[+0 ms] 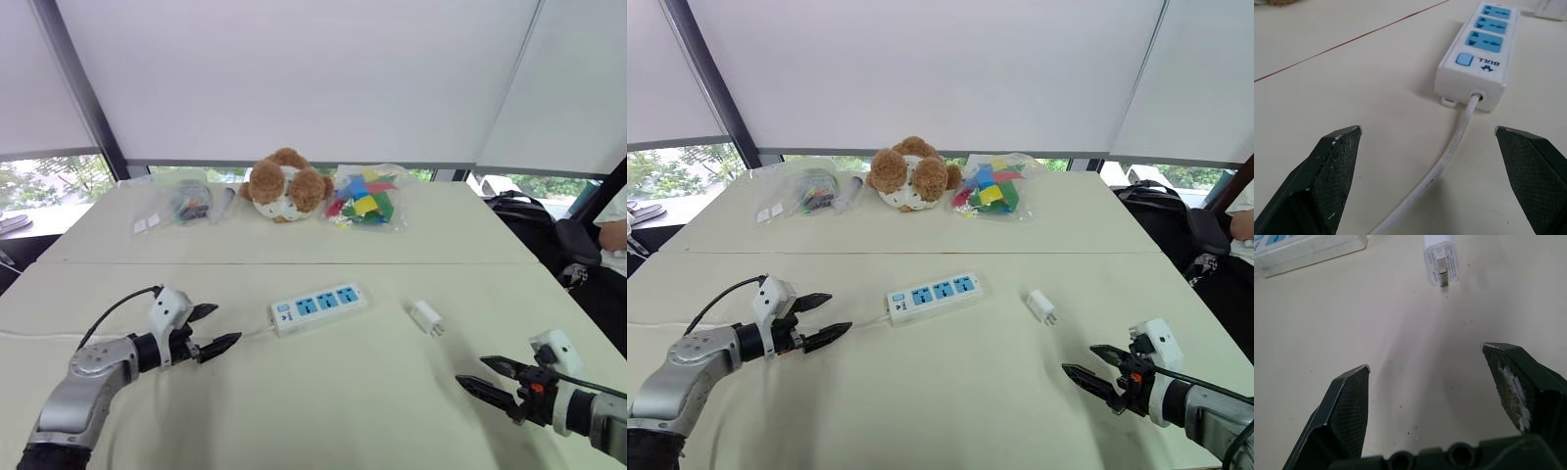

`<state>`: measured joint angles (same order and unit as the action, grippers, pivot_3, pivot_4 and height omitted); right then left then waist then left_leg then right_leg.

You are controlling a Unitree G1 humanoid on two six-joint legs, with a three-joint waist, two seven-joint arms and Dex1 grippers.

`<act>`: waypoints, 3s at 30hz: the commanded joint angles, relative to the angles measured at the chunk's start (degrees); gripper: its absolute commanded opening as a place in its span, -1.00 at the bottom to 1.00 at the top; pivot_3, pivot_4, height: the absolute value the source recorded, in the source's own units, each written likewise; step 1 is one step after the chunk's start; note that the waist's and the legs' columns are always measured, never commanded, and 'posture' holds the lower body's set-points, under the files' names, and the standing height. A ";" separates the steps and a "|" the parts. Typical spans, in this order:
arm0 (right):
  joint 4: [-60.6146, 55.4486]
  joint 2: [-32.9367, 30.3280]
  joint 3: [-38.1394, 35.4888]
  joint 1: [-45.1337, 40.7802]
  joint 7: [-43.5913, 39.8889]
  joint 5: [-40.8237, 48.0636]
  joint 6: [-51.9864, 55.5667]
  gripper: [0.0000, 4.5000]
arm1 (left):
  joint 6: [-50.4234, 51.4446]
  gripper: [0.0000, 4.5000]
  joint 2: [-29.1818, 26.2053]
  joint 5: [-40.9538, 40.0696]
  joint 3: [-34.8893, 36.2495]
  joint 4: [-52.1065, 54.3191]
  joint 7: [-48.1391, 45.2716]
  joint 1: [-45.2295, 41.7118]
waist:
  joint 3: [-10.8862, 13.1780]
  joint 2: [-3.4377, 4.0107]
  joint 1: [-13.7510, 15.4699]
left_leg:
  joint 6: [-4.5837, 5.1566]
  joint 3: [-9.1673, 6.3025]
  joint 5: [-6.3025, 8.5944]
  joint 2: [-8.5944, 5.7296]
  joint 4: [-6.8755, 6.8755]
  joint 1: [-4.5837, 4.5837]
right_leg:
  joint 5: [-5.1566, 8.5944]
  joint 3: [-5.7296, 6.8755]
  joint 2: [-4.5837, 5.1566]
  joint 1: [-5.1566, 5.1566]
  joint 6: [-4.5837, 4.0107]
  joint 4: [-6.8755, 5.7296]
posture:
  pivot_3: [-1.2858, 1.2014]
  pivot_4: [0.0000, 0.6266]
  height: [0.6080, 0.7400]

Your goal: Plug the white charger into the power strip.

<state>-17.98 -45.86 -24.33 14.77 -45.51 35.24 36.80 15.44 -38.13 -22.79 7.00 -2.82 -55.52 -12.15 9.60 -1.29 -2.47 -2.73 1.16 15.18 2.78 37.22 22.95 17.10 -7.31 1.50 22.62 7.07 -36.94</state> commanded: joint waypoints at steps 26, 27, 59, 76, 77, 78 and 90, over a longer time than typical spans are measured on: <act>-16.65 -11.38 -3.04 -15.78 1.78 20.42 20.51 0.80 | -28.36 0.60 16.73 11.10 -11.06 -47.74 -17.72 -30.80 | 0.01 -0.04 0.46 | 0.05 -0.15 0.02 -0.03 0.16 0.54 | -0.17 0.08 -0.07 0.44 0.34 -0.16 | 0.03 -0.52 0.98; -16.46 -11.69 -3.13 -15.98 1.66 20.42 20.54 0.80 | -28.62 0.40 16.92 11.09 -10.94 -48.07 -17.87 -30.93 | 0.01 -0.04 0.45 | 0.05 -0.16 0.02 -0.03 0.17 0.53 | -0.17 0.08 -0.08 0.43 0.34 -0.17 | 0.03 -0.52 0.98; 57.88 -7.83 67.62 -89.65 -35.25 -29.86 16.76 0.80 | -25.54 0.36 13.97 14.96 -20.19 -30.12 -26.62 -20.25 | -0.03 0.12 1.82 | 0.10 0.10 0.05 0.00 0.27 0.64 | -0.17 0.08 0.04 0.74 0.31 -0.28 | 0.03 -0.52 0.98; 89.33 9.74 66.47 -94.56 -42.71 -50.10 -0.15 0.54 | -25.65 0.36 16.15 15.00 -20.26 -27.43 -21.29 -16.20 | -0.20 0.66 2.87 | 0.29 0.24 0.16 -0.02 0.91 0.60 | -0.18 0.11 0.07 0.55 0.32 -0.57 | 0.03 -0.52 0.98; 89.78 10.12 66.35 -94.49 -42.82 -50.95 -1.03 0.40 | -25.72 0.36 16.16 15.02 -20.29 -27.39 -21.15 -16.07 | -0.22 0.71 2.89 | 0.29 0.23 0.16 -0.02 0.91 0.60 | -0.18 0.11 0.07 0.54 0.32 -0.57 | 0.03 -0.52 0.98; 90.20 10.40 66.03 -94.43 -42.51 -51.67 -1.54 0.12 | -25.70 0.36 16.19 15.03 -20.32 -27.21 -20.98 -15.92 | -0.23 0.73 2.92 | 0.29 0.23 0.16 -0.02 0.91 0.59 | -0.18 0.11 0.07 0.54 0.32 -0.58 | 0.03 -0.52 0.98; 90.03 10.48 62.65 -95.01 -46.46 -56.98 -4.22 -0.72 | -26.20 0.36 16.54 15.42 -20.45 -28.62 -20.27 -16.67 | -0.29 0.84 3.08 | 0.28 0.21 0.16 -0.05 0.96 0.52 | -0.18 0.11 0.07 0.42 0.32 -0.57 | 0.03 -0.52 0.98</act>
<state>73.32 -34.71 39.78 -78.63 -90.84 -21.28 33.10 -10.90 -22.57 -10.15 -10.03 -29.40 -75.46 -29.63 9.31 -0.45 0.62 -2.44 1.37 15.34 2.73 38.17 23.47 16.92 -7.20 1.57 23.04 7.39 -37.52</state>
